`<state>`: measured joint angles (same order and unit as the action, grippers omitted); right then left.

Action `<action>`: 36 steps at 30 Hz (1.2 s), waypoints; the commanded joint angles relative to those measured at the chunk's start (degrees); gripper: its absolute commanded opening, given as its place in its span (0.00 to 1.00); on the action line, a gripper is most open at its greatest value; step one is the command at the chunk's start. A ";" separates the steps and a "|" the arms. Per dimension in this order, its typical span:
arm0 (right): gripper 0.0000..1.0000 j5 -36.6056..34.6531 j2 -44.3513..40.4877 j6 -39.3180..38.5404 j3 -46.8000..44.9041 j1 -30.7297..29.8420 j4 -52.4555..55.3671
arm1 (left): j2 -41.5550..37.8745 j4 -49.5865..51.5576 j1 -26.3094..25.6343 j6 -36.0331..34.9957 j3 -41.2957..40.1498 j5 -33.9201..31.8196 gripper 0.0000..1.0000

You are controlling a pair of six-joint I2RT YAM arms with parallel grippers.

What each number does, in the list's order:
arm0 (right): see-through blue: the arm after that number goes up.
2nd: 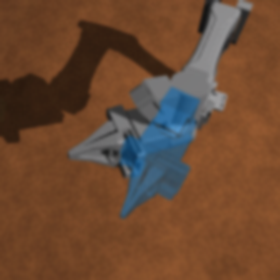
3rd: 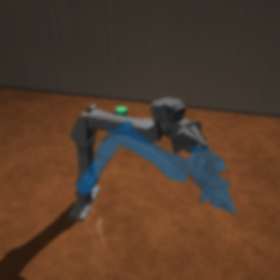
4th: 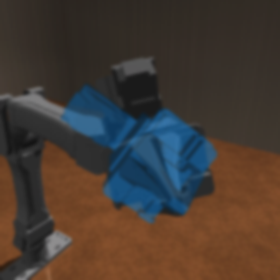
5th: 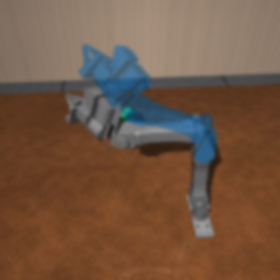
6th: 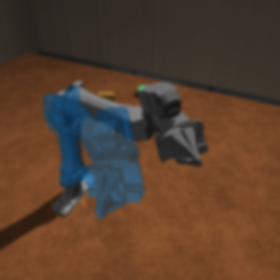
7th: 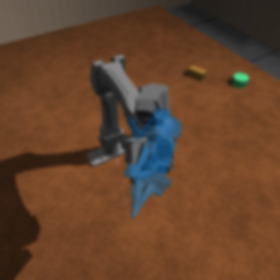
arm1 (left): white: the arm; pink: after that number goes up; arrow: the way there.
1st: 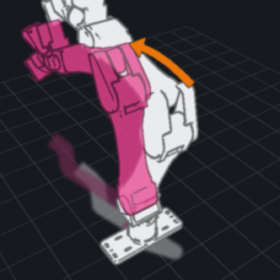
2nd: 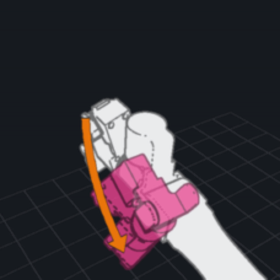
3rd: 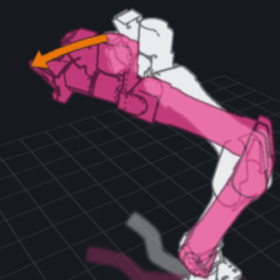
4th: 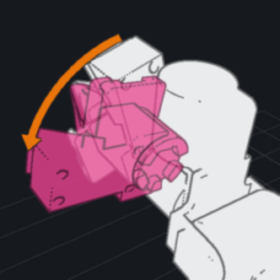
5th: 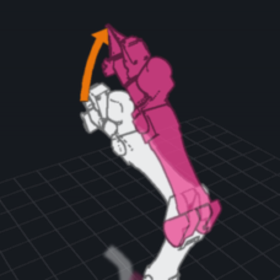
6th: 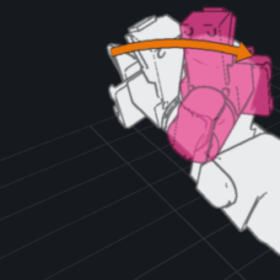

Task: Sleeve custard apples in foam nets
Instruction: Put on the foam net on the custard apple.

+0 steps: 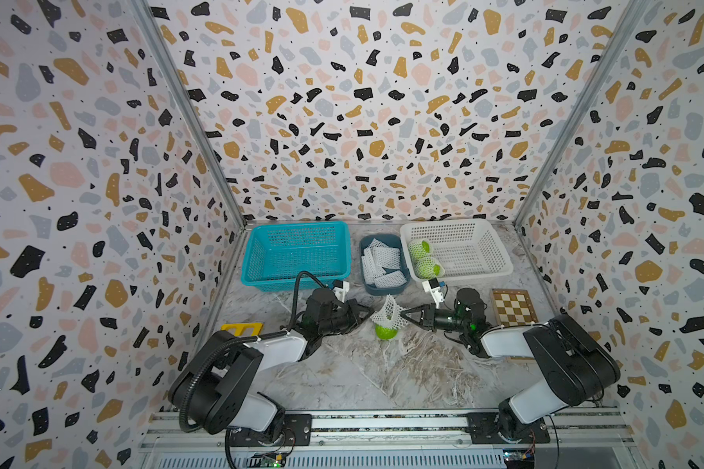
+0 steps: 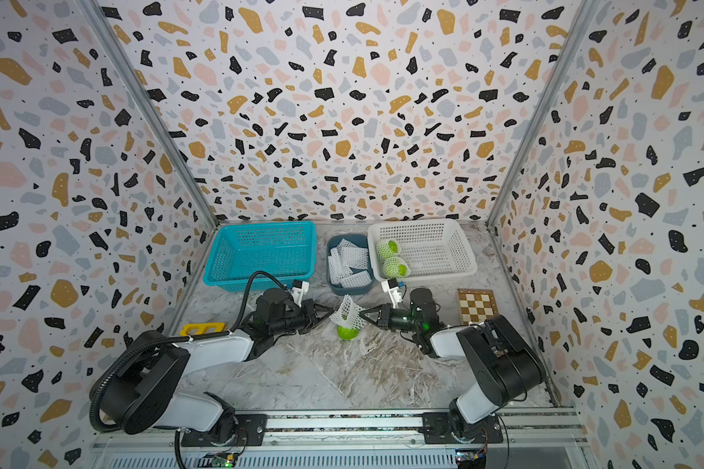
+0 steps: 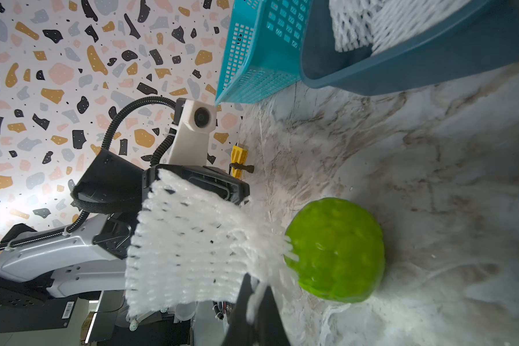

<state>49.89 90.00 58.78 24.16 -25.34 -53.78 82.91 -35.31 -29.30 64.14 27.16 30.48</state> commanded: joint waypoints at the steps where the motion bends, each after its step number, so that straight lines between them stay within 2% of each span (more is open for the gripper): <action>1: 0.00 0.87 0.51 -0.72 -0.50 0.27 -2.60 | 1.01 -3.29 0.37 -0.24 -0.77 -0.51 0.00; 15: 0.00 1.54 1.92 -0.42 -1.99 0.02 -3.63 | 4.05 -7.35 0.47 1.96 -2.15 1.59 0.00; 26: 0.00 2.14 2.14 0.18 -2.95 -0.75 -3.69 | 1.92 -2.59 0.47 1.72 -2.43 1.85 0.00; 32: 0.00 3.23 3.47 1.98 -1.53 -0.94 -3.18 | 1.74 4.94 0.47 0.81 0.87 3.22 0.00; 36: 0.00 2.33 2.56 0.24 -1.51 -1.00 -0.86 | 0.56 6.36 0.47 0.36 0.62 2.59 0.00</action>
<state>51.88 93.58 60.10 21.08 -26.02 -55.72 85.25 -30.72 -29.26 65.56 26.52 32.64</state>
